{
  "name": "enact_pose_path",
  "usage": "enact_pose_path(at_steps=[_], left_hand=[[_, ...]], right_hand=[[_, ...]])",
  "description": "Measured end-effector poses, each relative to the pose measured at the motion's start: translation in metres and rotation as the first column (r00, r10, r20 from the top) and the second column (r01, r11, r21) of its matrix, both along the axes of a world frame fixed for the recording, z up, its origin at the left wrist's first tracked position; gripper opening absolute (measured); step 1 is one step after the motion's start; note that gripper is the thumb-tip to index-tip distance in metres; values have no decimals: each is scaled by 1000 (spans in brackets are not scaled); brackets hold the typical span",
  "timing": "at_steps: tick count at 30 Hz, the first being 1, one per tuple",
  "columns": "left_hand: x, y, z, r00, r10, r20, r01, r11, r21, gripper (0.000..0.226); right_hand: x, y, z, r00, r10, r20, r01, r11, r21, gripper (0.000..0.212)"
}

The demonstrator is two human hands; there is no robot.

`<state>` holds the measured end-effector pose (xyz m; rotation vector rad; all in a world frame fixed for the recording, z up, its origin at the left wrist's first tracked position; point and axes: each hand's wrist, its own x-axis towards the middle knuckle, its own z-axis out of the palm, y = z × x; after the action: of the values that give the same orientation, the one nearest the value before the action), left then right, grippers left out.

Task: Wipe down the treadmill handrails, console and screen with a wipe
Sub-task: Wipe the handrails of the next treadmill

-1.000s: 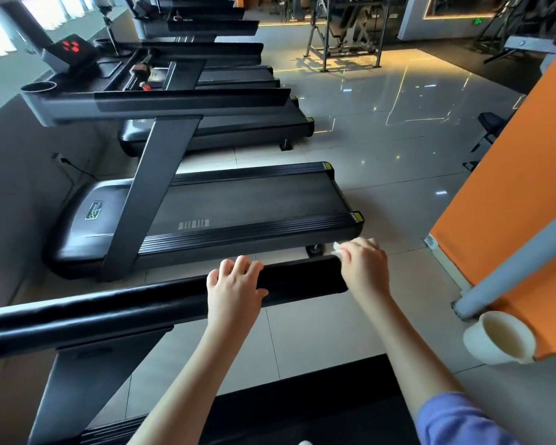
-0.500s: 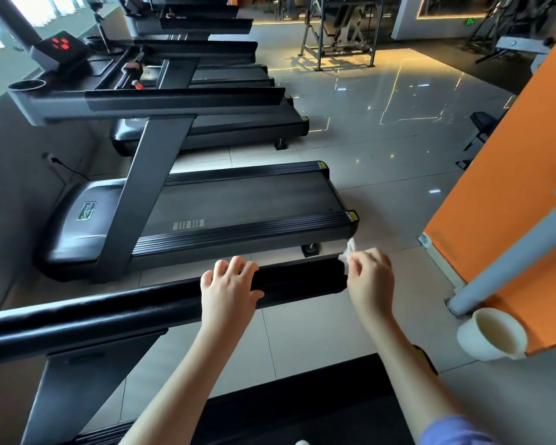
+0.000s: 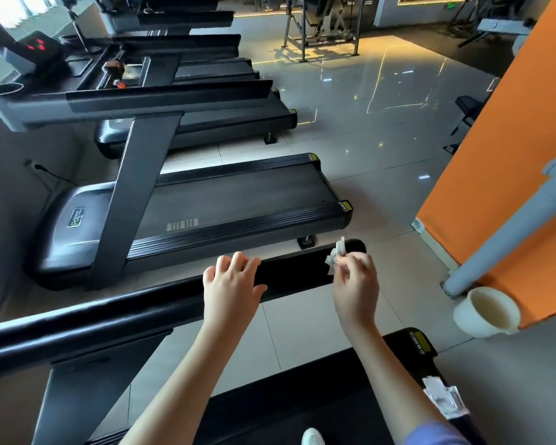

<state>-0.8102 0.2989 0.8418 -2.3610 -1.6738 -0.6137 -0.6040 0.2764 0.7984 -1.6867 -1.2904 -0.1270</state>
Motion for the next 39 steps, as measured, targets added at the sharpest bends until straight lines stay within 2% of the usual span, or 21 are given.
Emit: enact_pose_path(at_steps=[4,9,15,18,21,23,26,28,33,39], left_hand=[[-18,2,0,999,-35,1,35,999,-1,49],[-32,2,-2,1000,-22,-17,22,1000,-4,46],[-37,1,-9,995,-79,54,78,996,31,47],[-40,1,-15,991,-107,73,104,993,54,46],[-40,1,-19,990,-109,90,103,992,68,42],[-40,1,-22,989,-107,100,98,991,94,37],[-39,2,-23,988,-111,103,99,988,117,41],[-39,1,-25,989,-102,110,87,988,131,43],[-35,-1,-29,986,-63,155,37,986,161,44],[-32,-1,-34,987,-24,157,-6,982,186,43]], right_hand=[[4,8,1,972,-193,-133,203,977,65,13],[-38,-4,-7,972,-118,-203,133,989,64,11],[-27,8,-8,834,-291,-469,373,924,89,6],[-50,3,-17,807,-263,-529,354,932,76,9],[-55,-2,-24,809,-214,-548,303,950,78,14],[-49,0,-27,787,-243,-568,338,939,67,16],[-48,3,-30,736,-270,-621,377,925,45,15],[-56,1,-33,719,-238,-653,347,937,42,22],[-52,-6,-42,781,-123,-612,234,967,103,24],[-44,0,-52,802,-153,-578,299,940,166,18]])
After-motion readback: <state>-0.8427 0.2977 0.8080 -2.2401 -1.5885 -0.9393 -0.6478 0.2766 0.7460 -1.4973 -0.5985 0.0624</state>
